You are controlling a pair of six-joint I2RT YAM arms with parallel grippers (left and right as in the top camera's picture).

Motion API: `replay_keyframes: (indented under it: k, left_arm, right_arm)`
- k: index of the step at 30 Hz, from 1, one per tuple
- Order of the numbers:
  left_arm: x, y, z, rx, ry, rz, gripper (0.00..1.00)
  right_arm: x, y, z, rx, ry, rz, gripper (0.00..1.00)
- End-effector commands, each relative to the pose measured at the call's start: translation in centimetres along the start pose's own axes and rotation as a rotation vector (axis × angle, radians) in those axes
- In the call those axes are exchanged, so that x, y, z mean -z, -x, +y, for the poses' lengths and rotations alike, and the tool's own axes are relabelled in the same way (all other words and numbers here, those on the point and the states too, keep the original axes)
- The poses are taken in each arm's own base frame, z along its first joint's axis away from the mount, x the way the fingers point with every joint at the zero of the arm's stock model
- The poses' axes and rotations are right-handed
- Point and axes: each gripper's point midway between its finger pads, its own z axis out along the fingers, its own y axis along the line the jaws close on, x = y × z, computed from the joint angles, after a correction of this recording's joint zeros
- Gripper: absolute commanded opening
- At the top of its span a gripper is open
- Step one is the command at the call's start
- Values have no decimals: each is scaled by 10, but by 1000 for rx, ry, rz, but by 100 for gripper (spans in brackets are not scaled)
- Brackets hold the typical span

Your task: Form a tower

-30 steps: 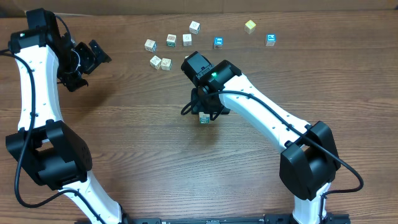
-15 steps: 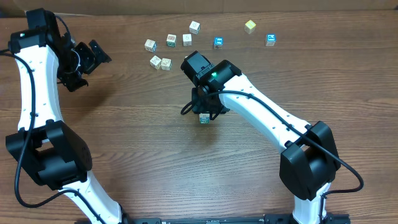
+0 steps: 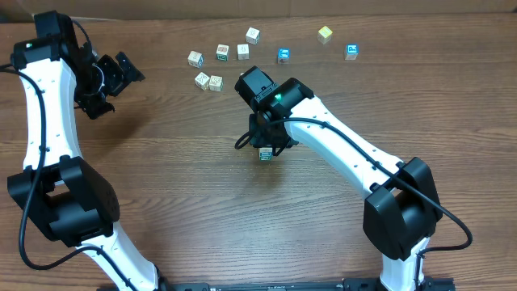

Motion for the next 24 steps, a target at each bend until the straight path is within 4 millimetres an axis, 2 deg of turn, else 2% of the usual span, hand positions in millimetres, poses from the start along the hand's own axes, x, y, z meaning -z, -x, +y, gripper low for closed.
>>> replay_keyframes:
  k: [1,18,24]
  left_arm:
    - [4,1,-6,-29,-15,-11,99]
    - [4,1,-6,-29,-15,-11,100]
    - [4,1,-6,-29,-14,-11,100]
  right_arm:
    - [9,10,7,4,14,-42,40]
    - [9,10,7,4,15,-45,33]
    - [9,10,7,4,16,-45,34]
